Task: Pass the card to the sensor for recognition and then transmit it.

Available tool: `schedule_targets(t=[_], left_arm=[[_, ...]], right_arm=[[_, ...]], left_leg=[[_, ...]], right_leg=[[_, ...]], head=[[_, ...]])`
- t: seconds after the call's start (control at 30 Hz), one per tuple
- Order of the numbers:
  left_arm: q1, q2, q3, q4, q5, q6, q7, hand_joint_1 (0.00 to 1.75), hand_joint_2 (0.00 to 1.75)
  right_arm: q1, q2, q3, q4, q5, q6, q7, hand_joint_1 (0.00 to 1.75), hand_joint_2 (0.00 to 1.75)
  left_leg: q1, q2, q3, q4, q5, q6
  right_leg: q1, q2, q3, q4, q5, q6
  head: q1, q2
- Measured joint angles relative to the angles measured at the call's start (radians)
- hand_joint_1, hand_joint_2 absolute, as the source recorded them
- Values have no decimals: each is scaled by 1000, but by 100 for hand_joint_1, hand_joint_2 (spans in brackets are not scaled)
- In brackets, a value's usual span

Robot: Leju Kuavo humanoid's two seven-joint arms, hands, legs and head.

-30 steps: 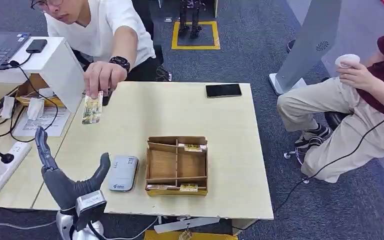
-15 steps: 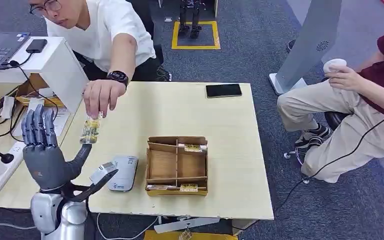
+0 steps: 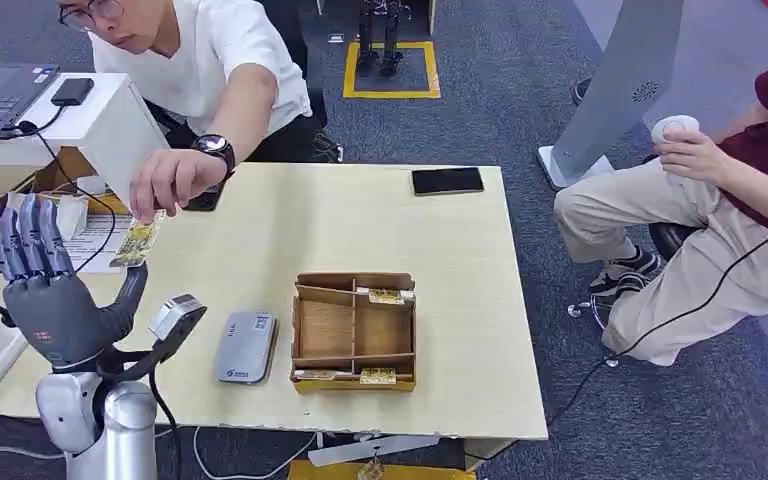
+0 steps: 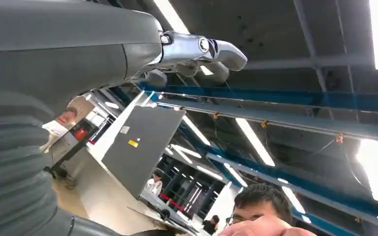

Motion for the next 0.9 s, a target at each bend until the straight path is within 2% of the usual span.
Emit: schedule_targets(t=[0.47,0.9], left_arm=[[0,-1,0,-2,-3,0,-33,175,175],[0,-1,0,-2,-18,0,-28,175,175]], right_arm=[[0,0,0,0,-18,0,-4,0,175],[1,0,0,0,-27,0,-10,0,175]], left_leg=[[0,0,0,0,0,0],[0,0,0,0,0,0]], right_leg=[[0,0,0,0,0,0],[0,0,0,0,0,0]], head=[[0,0],[0,0]])
